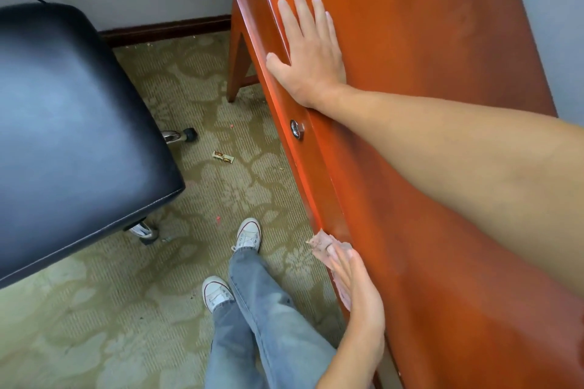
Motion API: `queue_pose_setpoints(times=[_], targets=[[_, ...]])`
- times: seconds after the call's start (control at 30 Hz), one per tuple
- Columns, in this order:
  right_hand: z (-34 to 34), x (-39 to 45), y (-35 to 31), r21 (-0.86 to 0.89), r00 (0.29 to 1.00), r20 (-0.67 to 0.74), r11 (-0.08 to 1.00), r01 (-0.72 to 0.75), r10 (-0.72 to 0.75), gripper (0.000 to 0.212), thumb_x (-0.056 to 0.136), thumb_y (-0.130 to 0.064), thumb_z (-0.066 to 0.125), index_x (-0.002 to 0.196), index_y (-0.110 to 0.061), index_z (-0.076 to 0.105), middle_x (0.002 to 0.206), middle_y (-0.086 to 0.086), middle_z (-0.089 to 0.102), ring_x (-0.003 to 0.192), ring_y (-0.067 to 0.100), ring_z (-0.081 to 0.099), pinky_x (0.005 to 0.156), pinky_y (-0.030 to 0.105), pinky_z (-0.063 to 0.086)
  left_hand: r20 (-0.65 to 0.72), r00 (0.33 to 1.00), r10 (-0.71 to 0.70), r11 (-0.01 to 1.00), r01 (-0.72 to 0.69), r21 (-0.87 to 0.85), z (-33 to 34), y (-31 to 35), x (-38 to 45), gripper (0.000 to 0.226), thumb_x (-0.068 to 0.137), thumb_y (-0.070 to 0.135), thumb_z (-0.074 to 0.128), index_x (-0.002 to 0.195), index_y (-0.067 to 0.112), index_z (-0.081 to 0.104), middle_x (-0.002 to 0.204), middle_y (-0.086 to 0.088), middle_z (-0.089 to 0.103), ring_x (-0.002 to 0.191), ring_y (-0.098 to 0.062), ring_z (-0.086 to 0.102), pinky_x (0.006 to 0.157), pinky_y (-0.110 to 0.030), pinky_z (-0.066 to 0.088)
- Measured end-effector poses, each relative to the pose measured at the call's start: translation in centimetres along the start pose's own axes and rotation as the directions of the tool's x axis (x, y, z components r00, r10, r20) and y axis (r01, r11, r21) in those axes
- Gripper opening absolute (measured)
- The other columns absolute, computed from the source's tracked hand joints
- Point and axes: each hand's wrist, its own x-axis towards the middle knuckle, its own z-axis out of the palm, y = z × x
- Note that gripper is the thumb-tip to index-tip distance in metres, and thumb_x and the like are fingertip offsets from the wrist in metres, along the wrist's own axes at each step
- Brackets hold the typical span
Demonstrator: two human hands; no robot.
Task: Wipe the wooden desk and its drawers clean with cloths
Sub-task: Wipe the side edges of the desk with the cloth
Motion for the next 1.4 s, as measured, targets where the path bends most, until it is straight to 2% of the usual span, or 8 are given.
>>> queue_pose_setpoints(times=[0.37,0.5,0.67,0.8,0.93,1.03,1.2,1.4], targets=[[0.2,0.4,0.3,0.076,0.999,-0.029,0.997,0.017,-0.015,0.081,0.091,-0.053,0.041,0.162,-0.019,0.024,0.17,0.01,0.014,0.157,0.034,0.005,0.128,0.049,0.007,-0.091,0.984,0.153,0.838,-0.179,-0.516,0.1,15.9,15.1,0.084,0.091,0.073,0.054,0.161,0.03,0.036,0.162,0.007,0.043,0.149,-0.011,0.04,0.128,-0.043,0.022],[0.5,0.5,0.7,0.092,0.998,-0.047,0.995,0.036,-0.032,0.08,0.091,-0.054,0.041,0.161,-0.018,0.025,0.17,0.009,0.014,0.157,0.034,0.004,0.128,0.049,0.006,-0.133,0.977,0.168,0.891,-0.208,-0.403,0.7,16.8,15.2,0.054,0.111,0.044,0.037,0.164,0.037,0.023,0.159,0.018,0.039,0.144,-0.005,0.043,0.124,-0.038,0.031],[0.7,0.6,0.9,0.13,0.996,-0.076,0.99,0.053,-0.043,0.08,0.092,-0.056,0.041,0.161,-0.018,0.027,0.17,0.008,0.016,0.158,0.032,0.005,0.128,0.049,0.007,-0.098,0.976,0.195,0.941,-0.214,-0.26,-1.5,16.8,21.4,0.068,0.088,0.081,0.048,0.138,0.038,0.063,0.118,0.008,0.069,0.111,-0.014,0.061,0.112,-0.041,0.044],[0.9,0.8,0.6,0.122,0.993,-0.117,0.992,0.025,-0.01,0.075,0.09,-0.058,0.048,0.155,-0.02,0.04,0.164,0.007,0.031,0.154,0.033,0.02,0.124,0.051,0.02,-0.053,0.958,0.281,0.959,-0.282,-0.009,-1.5,20.9,24.7,0.042,0.09,0.085,0.039,0.125,0.067,0.053,0.131,0.017,0.064,0.125,-0.008,0.059,0.109,-0.048,0.05],[-0.4,6.4,1.6,0.219,0.967,-0.254,0.975,0.047,0.011,0.039,0.091,-0.053,0.051,0.113,-0.024,0.064,0.122,0.001,0.056,0.118,0.028,0.049,0.097,0.046,0.041,-0.064,0.922,0.381,0.924,-0.377,0.071,-1.1,26.6,28.7,0.066,0.09,0.081,0.026,0.146,0.051,0.041,0.151,0.011,0.051,0.143,-0.015,0.046,0.115,-0.051,0.041],[-0.8,12.9,1.5,0.166,0.973,-0.225,0.986,-0.006,0.044,0.048,0.097,-0.053,0.041,0.13,-0.022,0.057,0.14,0.005,0.049,0.134,0.028,0.042,0.11,0.045,0.032,-0.126,0.895,0.427,0.9,-0.407,0.158,-0.9,29.2,33.0,0.072,0.092,0.067,0.024,0.158,0.039,0.031,0.159,0.009,0.041,0.149,-0.016,0.036,0.122,-0.051,0.031],[0.2,14.2,0.9,0.19,0.974,-0.212,0.981,-0.042,0.083,0.064,0.099,-0.05,0.04,0.151,-0.014,0.04,0.162,0.011,0.032,0.151,0.026,0.027,0.123,0.043,0.021,-0.092,0.857,0.506,0.858,-0.49,0.152,-1.2,32.5,38.2,0.062,0.098,0.059,0.029,0.156,0.04,0.036,0.153,0.007,0.049,0.145,-0.018,0.043,0.119,-0.055,0.036],[-0.3,14.0,0.6,0.202,0.937,-0.341,0.979,-0.008,0.078,0.032,0.092,-0.036,0.053,0.113,-0.012,0.059,0.118,0.007,0.055,0.114,0.026,0.051,0.097,0.041,0.042,-0.045,0.955,0.292,0.952,-0.295,-0.083,-1.9,38.6,39.1,0.082,0.078,0.097,0.042,0.128,0.035,0.061,0.125,-0.012,0.07,0.109,-0.029,0.07,0.089,-0.055,0.058]])
